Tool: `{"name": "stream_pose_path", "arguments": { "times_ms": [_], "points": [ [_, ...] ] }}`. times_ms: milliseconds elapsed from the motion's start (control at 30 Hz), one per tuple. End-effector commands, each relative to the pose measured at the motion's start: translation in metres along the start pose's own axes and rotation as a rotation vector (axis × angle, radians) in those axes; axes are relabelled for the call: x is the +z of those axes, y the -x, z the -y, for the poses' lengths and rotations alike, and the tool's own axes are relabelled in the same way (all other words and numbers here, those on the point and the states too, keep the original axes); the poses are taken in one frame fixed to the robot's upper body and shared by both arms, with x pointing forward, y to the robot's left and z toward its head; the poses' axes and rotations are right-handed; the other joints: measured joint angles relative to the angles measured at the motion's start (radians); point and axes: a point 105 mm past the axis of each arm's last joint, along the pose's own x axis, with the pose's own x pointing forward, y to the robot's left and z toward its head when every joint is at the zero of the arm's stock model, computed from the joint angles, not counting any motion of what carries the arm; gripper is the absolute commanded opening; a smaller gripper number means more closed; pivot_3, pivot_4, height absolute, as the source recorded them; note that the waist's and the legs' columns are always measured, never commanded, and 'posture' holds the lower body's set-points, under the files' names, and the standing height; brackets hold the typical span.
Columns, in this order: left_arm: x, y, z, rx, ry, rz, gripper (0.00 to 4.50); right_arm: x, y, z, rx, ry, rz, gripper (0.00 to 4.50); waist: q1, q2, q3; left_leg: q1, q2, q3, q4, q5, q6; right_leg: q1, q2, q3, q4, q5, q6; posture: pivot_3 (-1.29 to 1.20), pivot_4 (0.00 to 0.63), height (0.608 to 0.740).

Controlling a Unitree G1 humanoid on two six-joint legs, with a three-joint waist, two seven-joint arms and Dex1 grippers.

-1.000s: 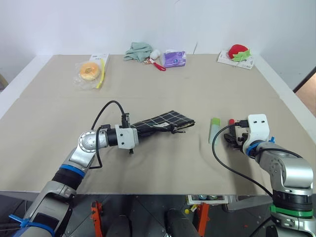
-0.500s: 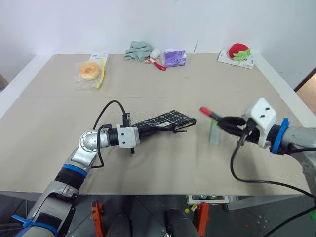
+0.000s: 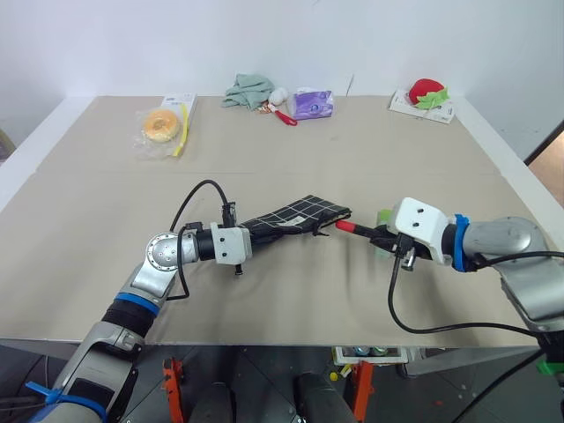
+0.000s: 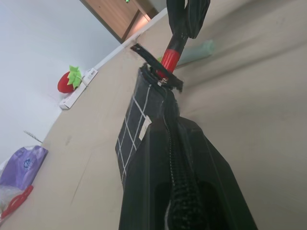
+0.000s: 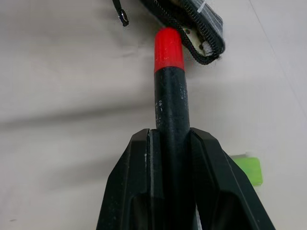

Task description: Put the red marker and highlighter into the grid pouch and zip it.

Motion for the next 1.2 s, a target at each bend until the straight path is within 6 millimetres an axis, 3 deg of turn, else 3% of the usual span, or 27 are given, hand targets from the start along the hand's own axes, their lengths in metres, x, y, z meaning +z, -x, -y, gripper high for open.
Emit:
{"name": "stream_pose_path", "arguments": {
  "times_ms": [33,233,433,833,1200],
  "points": [
    [0.011,0.000,-0.011,0.030,-0.048,0.034,0.00,0.010,0.005,0.010,-0.036,0.041,0.022,0.52,0.000,0.000,0.000,0.000,0.000,0.000,0.000,0.000,0.000,0.000,0.000,0.000,0.000,0.000,0.000,0.00,0.150,0.739],
    [0.009,0.000,-0.010,0.028,-0.048,0.029,0.00,0.021,0.009,-0.002,0.033,0.017,0.083,0.52,0.000,0.000,0.000,0.000,0.000,0.000,0.000,0.000,0.000,0.000,0.000,0.000,0.000,0.000,0.000,0.00,0.150,0.739],
    [0.009,0.000,-0.009,0.026,-0.047,0.027,0.00,0.021,0.013,0.007,-0.004,0.010,0.084,0.52,0.000,0.000,0.000,0.000,0.000,0.000,0.001,0.000,0.000,0.000,0.000,0.000,0.000,0.001,0.000,0.00,0.150,0.739],
    [0.011,-0.002,-0.009,0.030,-0.047,0.039,0.00,0.015,-0.004,0.008,-0.020,0.050,0.048,0.52,-0.001,0.000,0.000,0.000,0.000,0.000,0.002,0.000,0.000,0.000,0.000,0.000,0.001,0.001,-0.001,0.00,0.150,0.739],
    [0.015,-0.008,-0.011,0.033,-0.041,0.064,0.00,0.080,-0.052,-0.018,0.103,0.248,0.213,0.52,-0.002,0.000,0.000,0.000,0.000,0.000,0.002,0.000,0.000,0.000,0.001,0.000,0.002,0.002,-0.001,0.00,0.150,0.739]
  ]
}}
